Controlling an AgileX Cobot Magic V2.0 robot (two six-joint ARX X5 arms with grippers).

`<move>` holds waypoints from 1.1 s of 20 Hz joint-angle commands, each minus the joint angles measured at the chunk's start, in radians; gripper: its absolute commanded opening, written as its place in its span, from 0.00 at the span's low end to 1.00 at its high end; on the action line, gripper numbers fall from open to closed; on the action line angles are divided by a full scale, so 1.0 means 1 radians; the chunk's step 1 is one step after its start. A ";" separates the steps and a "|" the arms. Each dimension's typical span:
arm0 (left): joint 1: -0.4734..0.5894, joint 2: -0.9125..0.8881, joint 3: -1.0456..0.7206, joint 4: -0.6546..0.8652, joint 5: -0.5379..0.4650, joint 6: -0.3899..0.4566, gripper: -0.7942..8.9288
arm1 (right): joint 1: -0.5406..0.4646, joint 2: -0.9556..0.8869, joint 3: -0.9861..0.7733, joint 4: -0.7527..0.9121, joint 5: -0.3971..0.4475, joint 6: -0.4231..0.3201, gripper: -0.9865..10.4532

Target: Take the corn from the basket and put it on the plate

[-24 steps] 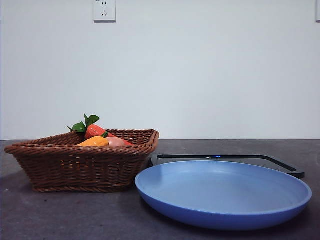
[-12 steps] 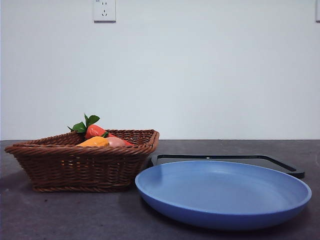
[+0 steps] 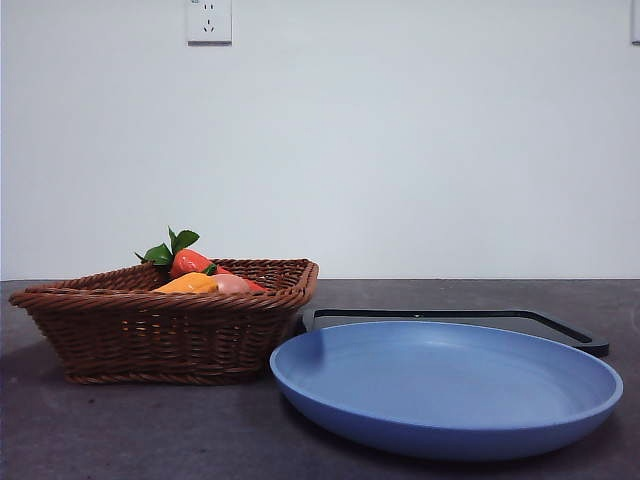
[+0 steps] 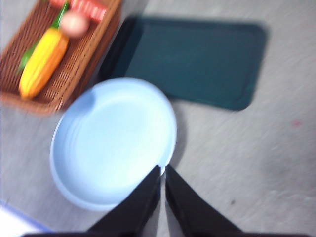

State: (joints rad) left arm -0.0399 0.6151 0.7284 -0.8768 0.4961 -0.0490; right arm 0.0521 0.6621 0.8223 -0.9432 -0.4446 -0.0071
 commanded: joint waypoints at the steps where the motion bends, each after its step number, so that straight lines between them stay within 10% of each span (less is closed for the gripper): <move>1: -0.002 0.005 0.017 0.010 0.005 0.023 0.09 | 0.028 0.021 0.016 0.008 0.000 -0.028 0.09; 9: -0.002 0.005 0.017 0.032 0.005 0.011 0.50 | 0.037 0.057 0.016 0.026 0.000 0.003 0.34; 22: -0.002 0.005 0.017 0.036 0.005 0.006 0.51 | 0.123 0.564 0.016 0.227 0.001 0.048 0.34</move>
State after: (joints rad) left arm -0.0399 0.6151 0.7284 -0.8486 0.4965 -0.0433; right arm 0.1703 1.2095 0.8223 -0.7204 -0.4438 0.0322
